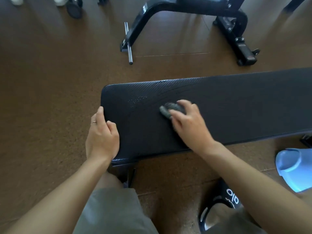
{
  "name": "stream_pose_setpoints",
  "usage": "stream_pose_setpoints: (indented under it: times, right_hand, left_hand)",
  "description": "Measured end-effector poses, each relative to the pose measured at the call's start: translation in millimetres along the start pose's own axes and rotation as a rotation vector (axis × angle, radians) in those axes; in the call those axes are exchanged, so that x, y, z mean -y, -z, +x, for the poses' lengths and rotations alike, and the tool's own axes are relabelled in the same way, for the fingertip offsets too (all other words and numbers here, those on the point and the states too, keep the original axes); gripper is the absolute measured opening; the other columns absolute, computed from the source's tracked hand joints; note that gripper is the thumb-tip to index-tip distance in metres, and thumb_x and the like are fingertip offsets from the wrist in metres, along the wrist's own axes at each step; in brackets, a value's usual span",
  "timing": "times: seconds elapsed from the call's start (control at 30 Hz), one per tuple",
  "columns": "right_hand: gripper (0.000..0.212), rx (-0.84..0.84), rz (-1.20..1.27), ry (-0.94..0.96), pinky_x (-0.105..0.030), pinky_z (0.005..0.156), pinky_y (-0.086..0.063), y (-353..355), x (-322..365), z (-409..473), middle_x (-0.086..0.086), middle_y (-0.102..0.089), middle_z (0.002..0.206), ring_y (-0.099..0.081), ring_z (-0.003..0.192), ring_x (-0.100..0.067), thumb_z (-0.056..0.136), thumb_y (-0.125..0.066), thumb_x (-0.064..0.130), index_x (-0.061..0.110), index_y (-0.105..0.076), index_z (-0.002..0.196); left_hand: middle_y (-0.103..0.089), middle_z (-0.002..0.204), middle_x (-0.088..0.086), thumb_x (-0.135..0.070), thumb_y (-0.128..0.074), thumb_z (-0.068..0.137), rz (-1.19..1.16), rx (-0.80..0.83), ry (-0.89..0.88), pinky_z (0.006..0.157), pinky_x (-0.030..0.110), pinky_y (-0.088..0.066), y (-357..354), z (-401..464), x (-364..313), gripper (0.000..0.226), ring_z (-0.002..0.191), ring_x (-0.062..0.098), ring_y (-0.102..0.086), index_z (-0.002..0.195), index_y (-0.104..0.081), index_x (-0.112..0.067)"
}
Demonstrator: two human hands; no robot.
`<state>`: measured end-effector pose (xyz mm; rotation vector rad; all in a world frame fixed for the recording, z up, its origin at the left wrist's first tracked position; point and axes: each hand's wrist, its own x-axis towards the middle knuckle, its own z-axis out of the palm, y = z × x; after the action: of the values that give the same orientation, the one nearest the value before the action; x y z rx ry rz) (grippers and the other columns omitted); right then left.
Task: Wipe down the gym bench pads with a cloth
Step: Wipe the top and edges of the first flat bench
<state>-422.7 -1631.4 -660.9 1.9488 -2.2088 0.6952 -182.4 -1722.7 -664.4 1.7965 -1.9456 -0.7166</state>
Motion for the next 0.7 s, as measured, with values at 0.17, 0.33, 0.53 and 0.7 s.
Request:
stream_pose_setpoints:
  times: [0.17,0.33,0.53,0.7]
  right_hand:
    - [0.017,-0.122,-0.112,-0.297,-0.053,0.084,-0.047,-18.5,33.2,0.8,-0.022,-0.055,0.112,-0.049,0.092,-0.039,0.095,-0.055,0.011,0.005,-0.069,0.103]
    - [0.023,0.055,0.109,0.064,-0.046,0.081,-0.048,-22.9,123.4,-45.0,-0.014,-0.059,0.116,-0.052,0.093,-0.032,0.097,-0.055,0.008,0.006,-0.068,0.115]
    - [0.021,0.007,-0.025,0.079,-0.051,0.084,-0.051,-0.2,29.1,-32.6,-0.018,-0.062,0.122,-0.056,0.094,-0.038,0.098,-0.057,0.013,0.008,-0.072,0.111]
    - [0.023,-0.140,-0.134,-0.381,-0.052,0.084,-0.048,-6.2,27.6,-24.0,-0.022,-0.056,0.115,-0.049,0.092,-0.038,0.095,-0.056,0.009,0.002,-0.071,0.112]
  left_hand:
    - [-0.031,0.164,0.005,-0.026,-0.031,0.108,-0.030,-0.009,0.002,0.101,0.042,-0.042,0.1,-0.7,2.6,0.053,0.143,0.025,-0.040,0.160,-0.022,-0.022]
    - [-0.034,0.162,0.006,-0.025,-0.032,0.108,-0.061,-0.010,-0.004,0.100,0.041,-0.040,0.4,0.5,5.3,0.052,0.141,0.026,-0.041,0.159,-0.024,-0.023]
    - [-0.032,0.164,0.004,-0.026,-0.030,0.108,-0.088,0.002,0.010,0.106,0.044,-0.039,-0.3,-0.1,9.0,0.053,0.144,0.025,-0.040,0.160,-0.022,-0.027]
    - [-0.035,0.162,0.004,-0.027,-0.030,0.107,-0.112,-0.006,0.018,0.103,0.043,-0.040,-1.2,0.8,9.9,0.052,0.140,0.025,-0.043,0.159,-0.022,-0.029]
